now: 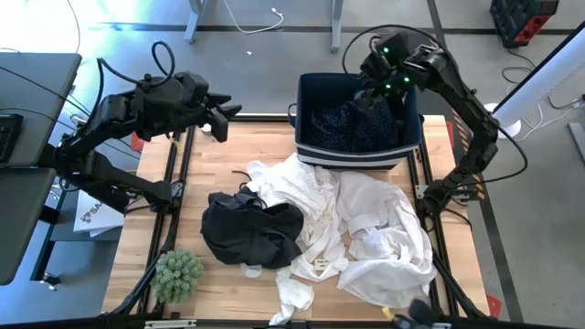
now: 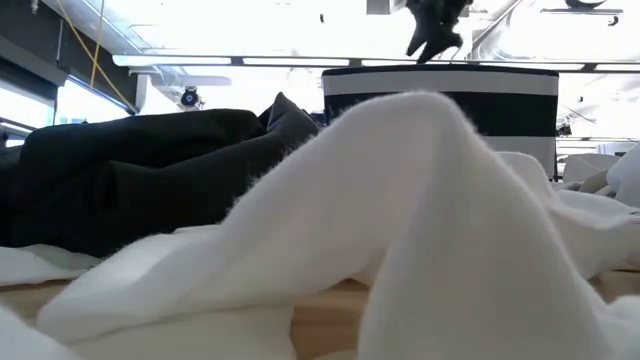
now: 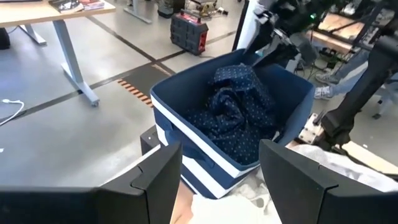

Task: Sort clothes
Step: Put the blue polo into the blue laundry organizer

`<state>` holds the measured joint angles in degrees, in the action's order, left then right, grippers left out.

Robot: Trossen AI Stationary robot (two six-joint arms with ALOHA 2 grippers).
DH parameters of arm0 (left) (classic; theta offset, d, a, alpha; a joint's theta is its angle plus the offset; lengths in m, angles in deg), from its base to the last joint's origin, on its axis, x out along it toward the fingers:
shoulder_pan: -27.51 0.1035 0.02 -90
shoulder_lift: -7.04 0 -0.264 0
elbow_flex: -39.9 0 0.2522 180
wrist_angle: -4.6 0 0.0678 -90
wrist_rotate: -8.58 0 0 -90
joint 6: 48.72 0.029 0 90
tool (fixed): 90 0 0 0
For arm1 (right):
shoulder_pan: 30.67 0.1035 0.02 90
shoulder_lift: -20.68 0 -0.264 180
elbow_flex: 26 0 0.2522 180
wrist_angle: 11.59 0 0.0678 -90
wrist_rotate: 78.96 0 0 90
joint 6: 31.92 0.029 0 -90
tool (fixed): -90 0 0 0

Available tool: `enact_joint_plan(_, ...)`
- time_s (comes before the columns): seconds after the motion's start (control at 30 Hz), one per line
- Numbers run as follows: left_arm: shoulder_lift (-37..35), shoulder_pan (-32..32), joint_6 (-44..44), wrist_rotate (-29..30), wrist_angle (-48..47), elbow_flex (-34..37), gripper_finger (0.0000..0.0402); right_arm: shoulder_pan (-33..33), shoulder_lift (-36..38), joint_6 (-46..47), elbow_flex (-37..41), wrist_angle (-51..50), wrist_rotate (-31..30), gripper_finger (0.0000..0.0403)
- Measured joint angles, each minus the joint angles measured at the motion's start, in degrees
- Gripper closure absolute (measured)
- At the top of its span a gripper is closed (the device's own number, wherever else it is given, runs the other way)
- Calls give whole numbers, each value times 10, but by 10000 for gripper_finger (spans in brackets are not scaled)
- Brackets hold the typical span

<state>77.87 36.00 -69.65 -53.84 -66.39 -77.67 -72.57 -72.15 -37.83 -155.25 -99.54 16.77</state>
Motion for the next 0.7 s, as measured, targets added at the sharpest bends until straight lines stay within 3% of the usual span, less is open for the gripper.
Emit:
enact_joint_plan(0.17, 12, -2, -1, -1, -10, 0, 193, -1, -35, -3, 50, 5, 1, 188)
enact_joint_plan(0.37, 16, -24, -50, -15, -56, 0, 193, -1, -24, 41, 288, 93, -78, 214)
enact_joint_plan(0.53, 16, -43, -74, -11, -79, 0, 193, -1, -23, 98, 443, 180, -84, 224)
enact_joint_plan(0.7, 15, -50, -76, -6, -85, 0, 193, 0, -23, 101, 477, 180, -83, 225)
